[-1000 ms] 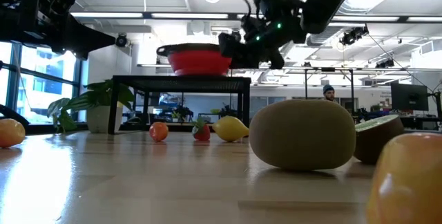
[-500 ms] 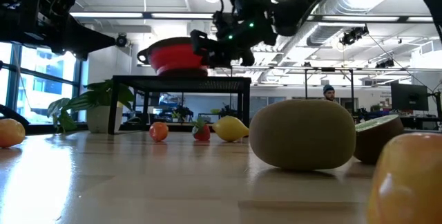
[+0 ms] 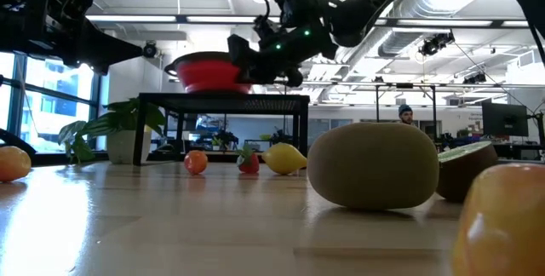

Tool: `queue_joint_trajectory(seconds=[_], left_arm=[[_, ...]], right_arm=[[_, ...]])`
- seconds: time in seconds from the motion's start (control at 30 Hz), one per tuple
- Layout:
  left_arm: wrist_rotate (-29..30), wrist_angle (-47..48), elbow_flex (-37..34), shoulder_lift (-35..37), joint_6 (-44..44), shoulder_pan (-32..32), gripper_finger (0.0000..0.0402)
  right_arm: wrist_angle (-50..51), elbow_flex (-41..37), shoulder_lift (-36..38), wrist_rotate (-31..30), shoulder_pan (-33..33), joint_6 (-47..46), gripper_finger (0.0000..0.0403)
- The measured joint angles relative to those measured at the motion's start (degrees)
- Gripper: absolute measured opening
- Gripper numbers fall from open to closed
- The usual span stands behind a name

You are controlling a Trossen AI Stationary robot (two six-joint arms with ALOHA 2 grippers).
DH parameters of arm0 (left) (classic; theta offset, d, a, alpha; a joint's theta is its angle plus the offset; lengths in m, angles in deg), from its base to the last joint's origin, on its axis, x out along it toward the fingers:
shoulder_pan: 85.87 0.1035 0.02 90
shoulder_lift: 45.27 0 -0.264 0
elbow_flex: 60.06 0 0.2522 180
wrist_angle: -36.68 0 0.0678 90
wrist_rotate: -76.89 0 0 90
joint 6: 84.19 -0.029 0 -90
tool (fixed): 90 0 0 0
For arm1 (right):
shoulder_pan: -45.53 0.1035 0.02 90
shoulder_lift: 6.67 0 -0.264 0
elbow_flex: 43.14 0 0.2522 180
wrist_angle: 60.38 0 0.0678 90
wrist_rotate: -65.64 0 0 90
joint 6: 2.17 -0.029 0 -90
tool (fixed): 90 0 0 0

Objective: Pick & Place Fruit
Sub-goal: Put the red strainer bowl on the shelf, then put the black knife on the shelf

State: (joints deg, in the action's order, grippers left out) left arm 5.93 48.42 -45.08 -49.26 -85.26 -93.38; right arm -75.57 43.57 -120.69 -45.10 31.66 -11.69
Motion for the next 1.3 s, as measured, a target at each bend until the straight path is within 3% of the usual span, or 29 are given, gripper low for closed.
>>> queue_joint_trajectory(seconds=[0.3,0.5,0.67,0.93,1.3], left_arm=[[0.01,0.09,0.0,0.0,0.03,-0.01,0.0003],[0.01,0.11,0.0,-0.02,0.06,0.0,0.0003],[0.01,0.11,0.0,-0.02,0.06,-0.01,0.0003],[-0.06,0.11,0.0,-0.02,0.08,-0.02,0.0003],[-0.1,0.07,0.0,-0.02,0.08,0.0,0.0003]], right_arm=[[2.67,0.04,2.77,3.95,2.59,-0.84,0.0003],[14.42,0.0,8.55,7.64,4.14,-0.8,0.0003],[25.85,0.0,14.13,7.69,4.88,0.78,0.0003],[33.57,0.01,19.58,7.53,5.42,2.21,0.0003],[35.41,-0.04,20.65,5.61,8.3,2.11,0.0003]])
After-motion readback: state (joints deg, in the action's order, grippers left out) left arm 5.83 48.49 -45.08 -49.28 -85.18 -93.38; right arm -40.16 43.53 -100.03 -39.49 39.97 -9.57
